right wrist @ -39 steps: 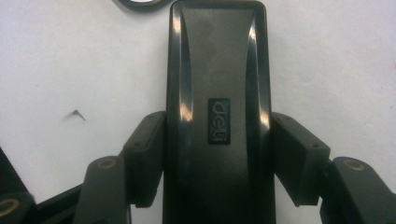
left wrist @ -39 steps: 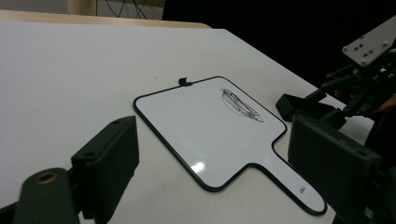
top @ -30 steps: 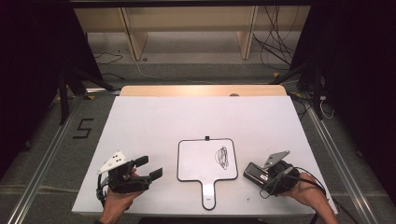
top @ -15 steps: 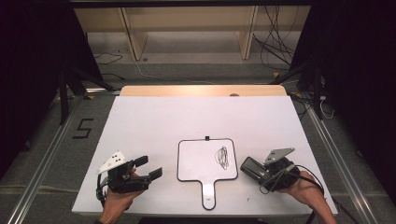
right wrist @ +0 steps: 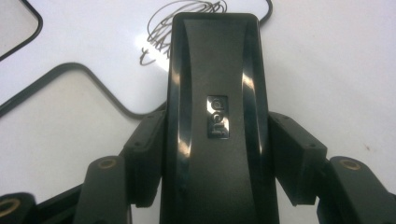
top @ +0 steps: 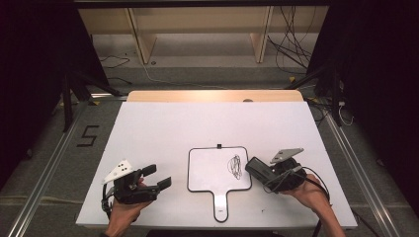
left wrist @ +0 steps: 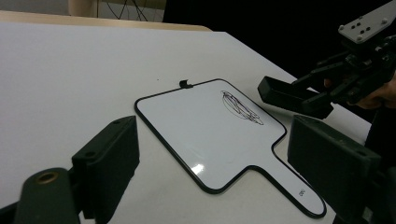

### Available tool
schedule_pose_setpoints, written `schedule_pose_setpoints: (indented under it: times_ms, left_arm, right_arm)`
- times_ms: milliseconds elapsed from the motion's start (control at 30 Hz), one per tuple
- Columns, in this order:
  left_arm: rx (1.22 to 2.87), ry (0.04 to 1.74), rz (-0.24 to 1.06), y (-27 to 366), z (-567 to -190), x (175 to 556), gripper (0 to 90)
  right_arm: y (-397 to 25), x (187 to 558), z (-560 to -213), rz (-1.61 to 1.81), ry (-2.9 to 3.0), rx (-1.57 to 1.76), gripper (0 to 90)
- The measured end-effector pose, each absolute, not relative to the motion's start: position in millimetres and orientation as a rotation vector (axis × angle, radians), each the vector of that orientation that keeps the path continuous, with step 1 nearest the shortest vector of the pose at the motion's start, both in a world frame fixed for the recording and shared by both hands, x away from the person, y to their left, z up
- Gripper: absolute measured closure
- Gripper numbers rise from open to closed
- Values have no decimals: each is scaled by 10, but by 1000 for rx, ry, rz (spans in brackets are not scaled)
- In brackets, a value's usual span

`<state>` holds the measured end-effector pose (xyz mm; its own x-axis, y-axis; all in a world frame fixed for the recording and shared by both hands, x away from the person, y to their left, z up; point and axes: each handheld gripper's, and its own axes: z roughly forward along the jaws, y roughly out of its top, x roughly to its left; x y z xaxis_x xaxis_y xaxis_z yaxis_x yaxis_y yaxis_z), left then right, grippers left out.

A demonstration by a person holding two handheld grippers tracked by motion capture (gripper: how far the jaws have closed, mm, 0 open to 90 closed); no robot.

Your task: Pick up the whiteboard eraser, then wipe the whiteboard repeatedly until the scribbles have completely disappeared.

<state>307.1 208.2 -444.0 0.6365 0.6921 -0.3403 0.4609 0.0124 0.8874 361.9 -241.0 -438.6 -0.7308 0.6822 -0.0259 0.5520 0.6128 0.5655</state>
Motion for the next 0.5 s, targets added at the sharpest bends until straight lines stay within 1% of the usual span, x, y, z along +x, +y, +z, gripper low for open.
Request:
schedule_pose_setpoints:
  times_ms: [500]
  left_arm:
    - [1629, 969, 233, 2084, -4442, 3084, 159]
  right_arm:
    - [-2162, 3710, -4413, 819, 2580, 991, 415]
